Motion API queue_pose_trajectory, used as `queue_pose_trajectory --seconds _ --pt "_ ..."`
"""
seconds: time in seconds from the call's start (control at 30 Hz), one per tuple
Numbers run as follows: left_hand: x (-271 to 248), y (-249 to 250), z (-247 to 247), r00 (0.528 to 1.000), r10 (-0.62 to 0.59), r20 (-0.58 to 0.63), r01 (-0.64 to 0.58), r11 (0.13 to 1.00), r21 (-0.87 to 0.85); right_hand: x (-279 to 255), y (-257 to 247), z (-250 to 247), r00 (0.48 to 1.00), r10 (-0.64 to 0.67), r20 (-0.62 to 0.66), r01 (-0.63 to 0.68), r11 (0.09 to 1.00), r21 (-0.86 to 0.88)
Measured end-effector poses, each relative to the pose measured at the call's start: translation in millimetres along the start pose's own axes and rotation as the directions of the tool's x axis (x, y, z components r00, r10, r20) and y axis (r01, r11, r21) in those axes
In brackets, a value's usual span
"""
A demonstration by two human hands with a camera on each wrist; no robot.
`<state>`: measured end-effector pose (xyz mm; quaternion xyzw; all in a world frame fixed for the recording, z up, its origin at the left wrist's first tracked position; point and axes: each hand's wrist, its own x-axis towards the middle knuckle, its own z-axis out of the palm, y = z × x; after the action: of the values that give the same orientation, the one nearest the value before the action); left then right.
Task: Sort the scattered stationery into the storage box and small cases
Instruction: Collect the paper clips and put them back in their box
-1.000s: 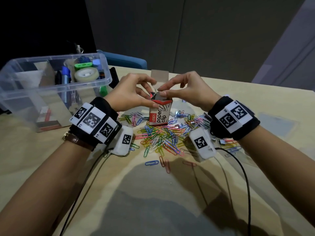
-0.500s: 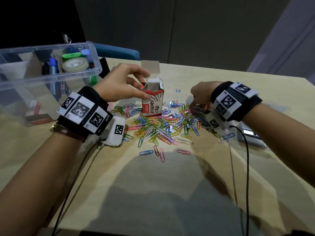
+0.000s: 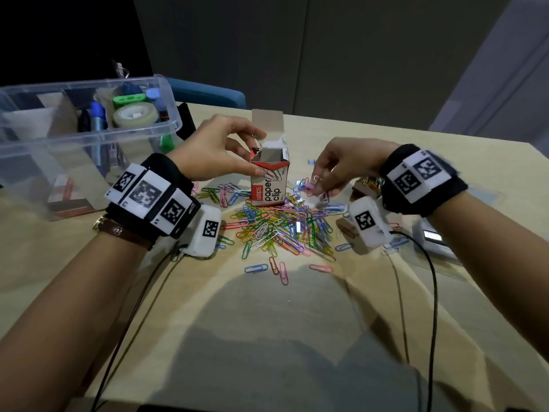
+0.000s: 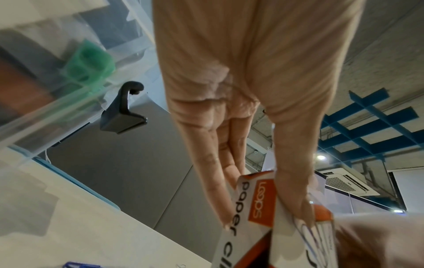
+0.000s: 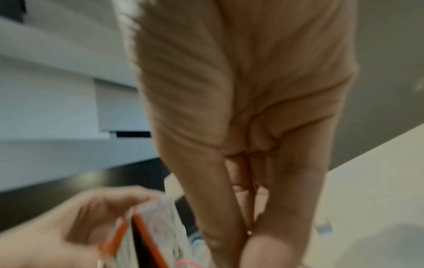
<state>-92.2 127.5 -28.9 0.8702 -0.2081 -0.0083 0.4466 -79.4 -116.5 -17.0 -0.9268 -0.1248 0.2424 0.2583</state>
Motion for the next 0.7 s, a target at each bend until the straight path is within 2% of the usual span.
queue_pose_trajectory --seconds 0.1,0.2,0.27,0.33,0.4,0.43,0.53,0.63,0.7 --pt "0.0 -0.5 1.3 1.000 0.011 -0.003 -0.011 1.000 -0.026 -13.3 -5.3 -16.8 0.981 -0.152 -0.124 0.182 0.944 0.277" --pt "0.3 -0.1 3.5 1.000 0.018 -0.014 -0.019 0.999 -0.046 -19.9 -20.9 -24.1 0.900 -0.273 -0.340 0.400 0.828 0.393" --pt "0.2 0.5 4.7 1.000 0.017 -0.021 -0.018 0.998 -0.052 -16.7 -32.8 -21.6 0.789 -0.341 -0.511 0.538 0.785 0.308" --pt "0.4 0.7 5.9 0.999 0.020 -0.027 -0.021 0.999 -0.049 -7.8 -42.1 -13.5 0.646 -0.426 -0.633 0.608 0.789 0.090" --pt "0.8 0.6 7.2 0.999 0.025 -0.035 -0.026 0.999 -0.047 2.0 -45.1 -2.2 0.544 -0.539 -0.644 0.619 0.775 -0.126" --pt "1.2 0.3 7.5 0.999 0.022 -0.039 -0.024 0.998 -0.051 6.0 -43.3 3.3 0.529 -0.589 -0.611 0.614 0.762 -0.204" --pt "1.2 -1.3 6.7 0.999 0.010 -0.046 -0.013 0.998 -0.054 7.9 -32.2 14.0 0.583 -0.645 -0.494 0.621 0.746 -0.240" --pt "0.7 -1.9 6.4 0.999 0.006 -0.036 -0.008 0.997 -0.072 2.2 -29.5 14.1 0.641 -0.638 -0.427 0.613 0.760 -0.215" --pt "0.6 -0.9 7.6 0.999 0.014 -0.034 -0.016 0.997 -0.076 1.9 -33.1 8.7 0.697 -0.624 -0.354 0.569 0.781 -0.257"
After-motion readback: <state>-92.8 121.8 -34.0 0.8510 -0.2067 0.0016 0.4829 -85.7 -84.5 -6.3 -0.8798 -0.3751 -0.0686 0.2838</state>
